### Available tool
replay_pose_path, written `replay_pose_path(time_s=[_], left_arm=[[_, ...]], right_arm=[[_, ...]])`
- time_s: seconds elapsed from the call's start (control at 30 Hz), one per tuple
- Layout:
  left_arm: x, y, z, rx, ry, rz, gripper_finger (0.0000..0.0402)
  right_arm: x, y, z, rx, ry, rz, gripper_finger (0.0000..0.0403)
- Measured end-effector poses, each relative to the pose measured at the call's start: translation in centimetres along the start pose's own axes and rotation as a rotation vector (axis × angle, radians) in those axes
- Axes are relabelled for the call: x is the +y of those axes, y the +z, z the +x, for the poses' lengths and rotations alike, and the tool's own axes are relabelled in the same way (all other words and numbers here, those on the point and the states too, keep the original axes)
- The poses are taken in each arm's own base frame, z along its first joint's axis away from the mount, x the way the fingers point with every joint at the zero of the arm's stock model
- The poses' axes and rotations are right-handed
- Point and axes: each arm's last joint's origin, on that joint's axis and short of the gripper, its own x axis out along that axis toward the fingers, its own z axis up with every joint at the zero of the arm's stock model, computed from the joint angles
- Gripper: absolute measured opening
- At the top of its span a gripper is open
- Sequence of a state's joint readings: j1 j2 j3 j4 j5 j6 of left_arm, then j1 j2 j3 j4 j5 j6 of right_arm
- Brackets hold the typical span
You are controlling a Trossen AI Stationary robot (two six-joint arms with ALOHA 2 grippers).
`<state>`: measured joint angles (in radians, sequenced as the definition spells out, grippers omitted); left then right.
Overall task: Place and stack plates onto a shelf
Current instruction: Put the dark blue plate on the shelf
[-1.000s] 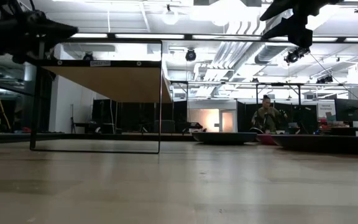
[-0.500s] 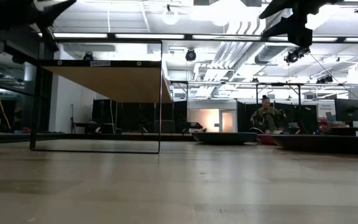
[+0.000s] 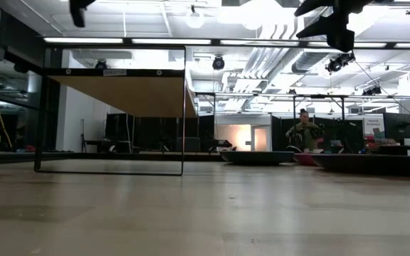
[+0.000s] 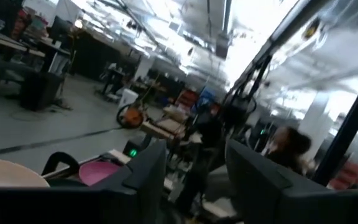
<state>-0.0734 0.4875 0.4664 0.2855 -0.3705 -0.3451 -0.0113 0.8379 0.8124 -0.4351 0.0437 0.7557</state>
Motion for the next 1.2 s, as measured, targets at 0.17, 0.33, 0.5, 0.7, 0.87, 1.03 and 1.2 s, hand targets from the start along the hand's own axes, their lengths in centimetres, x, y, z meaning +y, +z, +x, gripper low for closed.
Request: replay_pose_path(time_s=[0.17, 0.33, 0.5, 0.7, 0.87, 1.03, 1.2], left_arm=[[-1.1, -0.2, 2.5, 0.076, -0.011, 0.051, 0.0174], [-1.9, 0.5, 3.8, 0.078, -0.025, 0.049, 0.0175], [-2.0, 0.4, 4.3, 0.083, -0.021, 0.015, 0.0175], [-2.1, 0.3, 4.3, 0.082, -0.02, -0.044, 0.0175], [-2.1, 0.5, 4.2, 0.073, -0.023, -0.044, 0.0175], [-2.1, 1.0, 3.8, 0.055, -0.032, -0.035, 0.0175], [-2.1, 1.8, 2.9, 0.025, -0.056, 0.029, 0.0175]], right_arm=[[0.0, 0.0, 0.0, -0.007, -0.007, 0.11, 0.0162], [0.0, 0.0, 0.0, -0.003, -0.003, 0.099, 0.0162], [0.0, 0.2, 0.0, -0.031, -0.012, 0.093, 0.0162], [0.6, 0.8, 0.0, -0.095, 0.039, 0.059, 0.0162], [1.1, 1.4, -0.2, -0.164, 0.099, 0.06, 0.0162], [1.2, 1.7, -0.2, -0.219, 0.086, 0.071, 0.0162], [1.2, 1.9, -0.3, -0.257, 0.06, 0.127, 0.0162]])
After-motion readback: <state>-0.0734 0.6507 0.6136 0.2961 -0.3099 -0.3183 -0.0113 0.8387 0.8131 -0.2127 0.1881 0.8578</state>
